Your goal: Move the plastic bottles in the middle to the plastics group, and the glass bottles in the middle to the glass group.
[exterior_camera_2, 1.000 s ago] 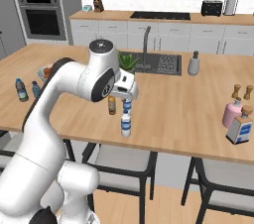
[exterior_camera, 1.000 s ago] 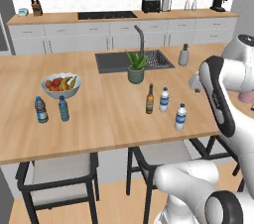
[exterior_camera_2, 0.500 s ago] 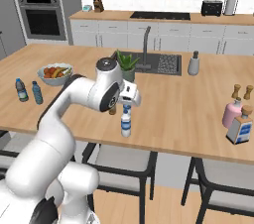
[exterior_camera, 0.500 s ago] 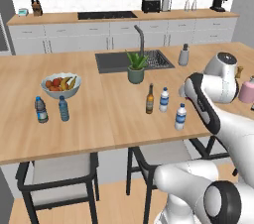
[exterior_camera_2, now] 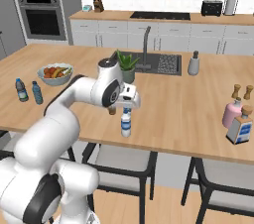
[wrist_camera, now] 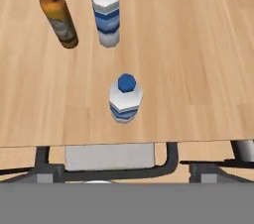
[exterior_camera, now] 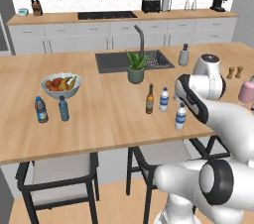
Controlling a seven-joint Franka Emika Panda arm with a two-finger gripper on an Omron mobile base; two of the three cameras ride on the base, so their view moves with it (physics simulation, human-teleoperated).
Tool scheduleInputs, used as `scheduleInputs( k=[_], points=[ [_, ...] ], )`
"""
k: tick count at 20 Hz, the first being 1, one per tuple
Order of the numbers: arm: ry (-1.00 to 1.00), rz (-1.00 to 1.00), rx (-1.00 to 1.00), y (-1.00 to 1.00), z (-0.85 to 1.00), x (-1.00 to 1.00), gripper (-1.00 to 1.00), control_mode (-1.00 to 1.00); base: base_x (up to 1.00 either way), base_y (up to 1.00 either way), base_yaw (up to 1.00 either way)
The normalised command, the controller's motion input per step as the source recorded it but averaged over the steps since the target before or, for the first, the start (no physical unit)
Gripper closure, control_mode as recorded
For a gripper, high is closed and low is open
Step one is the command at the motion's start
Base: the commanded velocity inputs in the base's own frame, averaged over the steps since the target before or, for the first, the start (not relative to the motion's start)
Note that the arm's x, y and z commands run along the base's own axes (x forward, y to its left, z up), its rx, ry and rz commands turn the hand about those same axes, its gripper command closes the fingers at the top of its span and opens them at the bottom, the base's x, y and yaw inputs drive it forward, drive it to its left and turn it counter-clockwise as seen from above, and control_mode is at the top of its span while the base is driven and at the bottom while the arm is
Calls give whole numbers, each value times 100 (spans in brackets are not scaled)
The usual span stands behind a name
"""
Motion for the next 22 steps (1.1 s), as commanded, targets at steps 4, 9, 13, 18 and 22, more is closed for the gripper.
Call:
scheduleInputs(
  k=[4, 9, 13, 18, 22],
  points=[
    [5, 1, 0, -10, -8, 16, -100, -100, 0, 0, 0],
    [1, 0, 0, 0, -39, 42, -100, -100, 0, 0, 0],
    [-2, 0, 0, 0, -46, 41, -100, -100, 0, 0, 0],
    [-3, 0, 0, 0, -29, 34, -100, -100, 0, 0, 0],
    [-3, 0, 0, 0, -25, 19, -100, -100, 0, 0, 0]
  ],
)
